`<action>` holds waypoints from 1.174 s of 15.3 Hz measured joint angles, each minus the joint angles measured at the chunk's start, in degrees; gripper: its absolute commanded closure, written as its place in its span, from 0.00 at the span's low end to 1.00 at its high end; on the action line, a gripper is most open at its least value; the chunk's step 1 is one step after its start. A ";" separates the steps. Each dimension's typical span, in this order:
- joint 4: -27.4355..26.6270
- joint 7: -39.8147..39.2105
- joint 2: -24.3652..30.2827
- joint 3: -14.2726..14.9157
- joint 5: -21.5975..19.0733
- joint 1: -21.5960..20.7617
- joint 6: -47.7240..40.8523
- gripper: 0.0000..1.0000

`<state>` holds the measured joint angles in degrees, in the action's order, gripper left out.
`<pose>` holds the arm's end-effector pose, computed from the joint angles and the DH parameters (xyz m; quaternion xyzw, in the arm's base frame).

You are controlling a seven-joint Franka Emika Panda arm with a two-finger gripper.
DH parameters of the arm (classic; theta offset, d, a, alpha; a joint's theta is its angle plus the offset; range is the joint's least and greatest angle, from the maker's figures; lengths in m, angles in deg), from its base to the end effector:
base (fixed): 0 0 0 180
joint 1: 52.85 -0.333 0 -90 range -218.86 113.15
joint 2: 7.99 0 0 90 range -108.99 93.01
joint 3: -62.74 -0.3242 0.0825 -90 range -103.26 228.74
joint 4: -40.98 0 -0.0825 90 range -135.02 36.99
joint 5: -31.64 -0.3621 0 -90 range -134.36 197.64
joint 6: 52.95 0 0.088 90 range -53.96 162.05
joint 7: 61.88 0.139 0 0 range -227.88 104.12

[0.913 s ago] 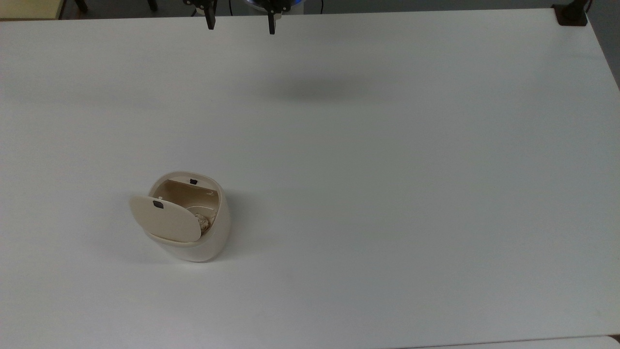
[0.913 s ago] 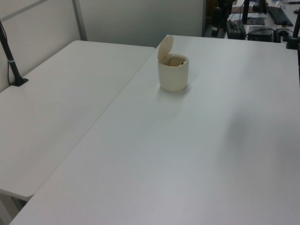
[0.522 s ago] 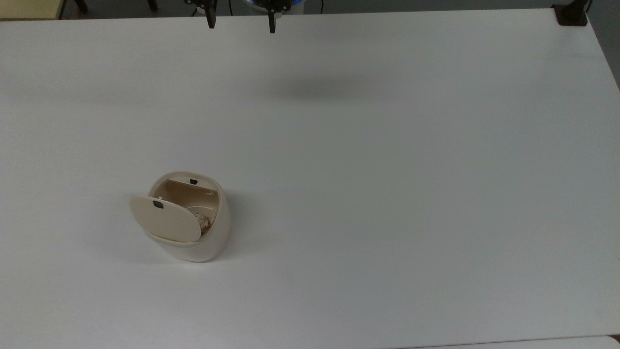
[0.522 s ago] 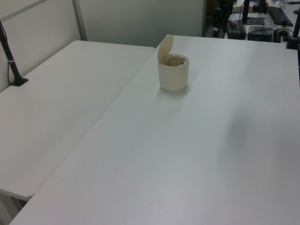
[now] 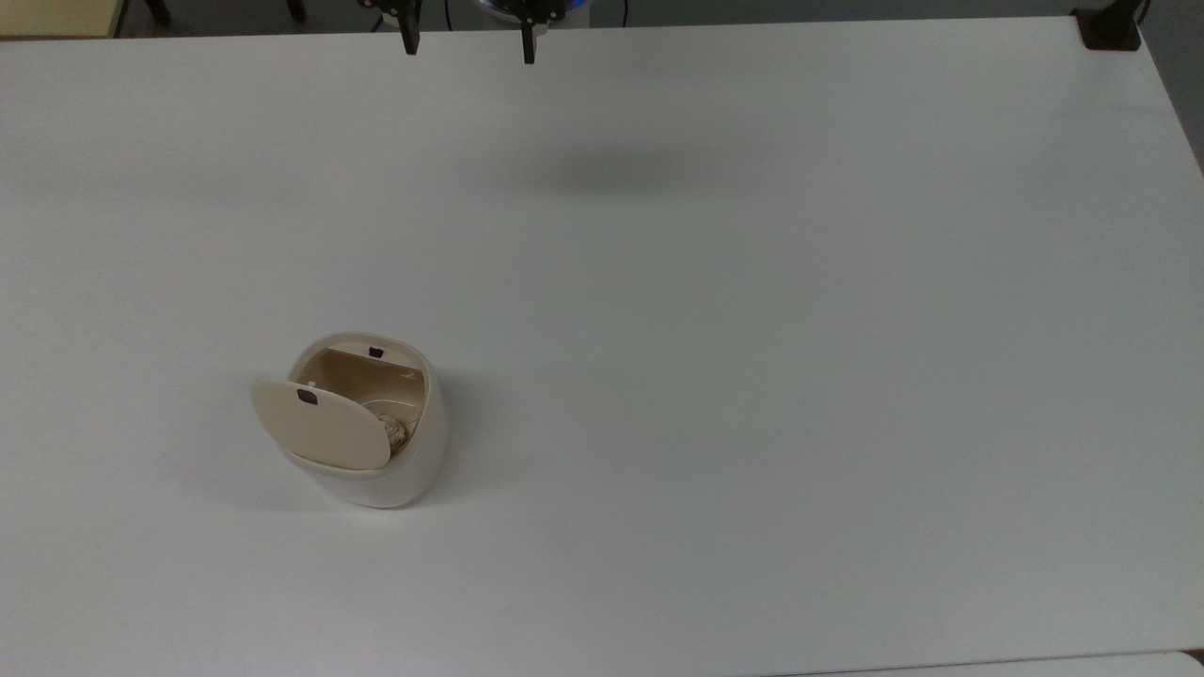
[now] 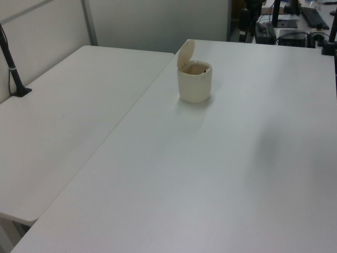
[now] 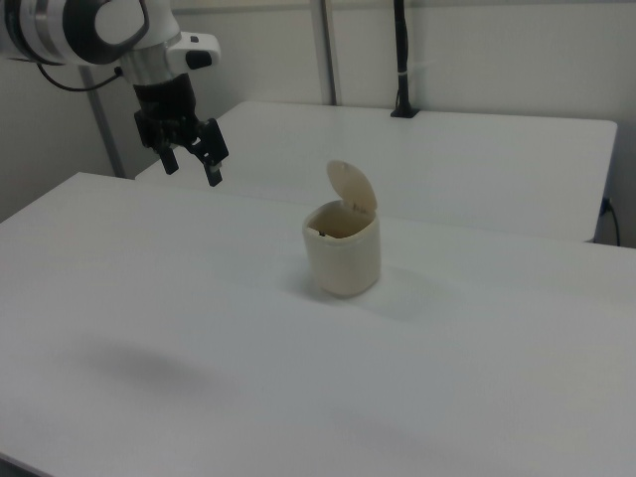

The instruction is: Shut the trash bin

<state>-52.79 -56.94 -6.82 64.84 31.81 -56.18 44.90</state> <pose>0.5416 0.0111 0.5944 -0.9984 0.0322 -0.0458 0.0014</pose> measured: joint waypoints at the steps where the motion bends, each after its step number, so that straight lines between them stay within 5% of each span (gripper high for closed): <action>1: 0.00 0.00 0.00 0.00 0.00 0.00 0.00 0.00; 12: 2.08 8.88 -1.73 0.13 -0.01 0.49 0.09 0.05; 14: 4.72 15.70 -4.09 0.14 -0.01 0.76 1.42 0.23; 18: 8.33 31.18 -8.09 0.26 0.00 1.75 13.90 0.88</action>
<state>-44.47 -25.75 -14.91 65.10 31.81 -54.43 58.80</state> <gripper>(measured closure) 0.366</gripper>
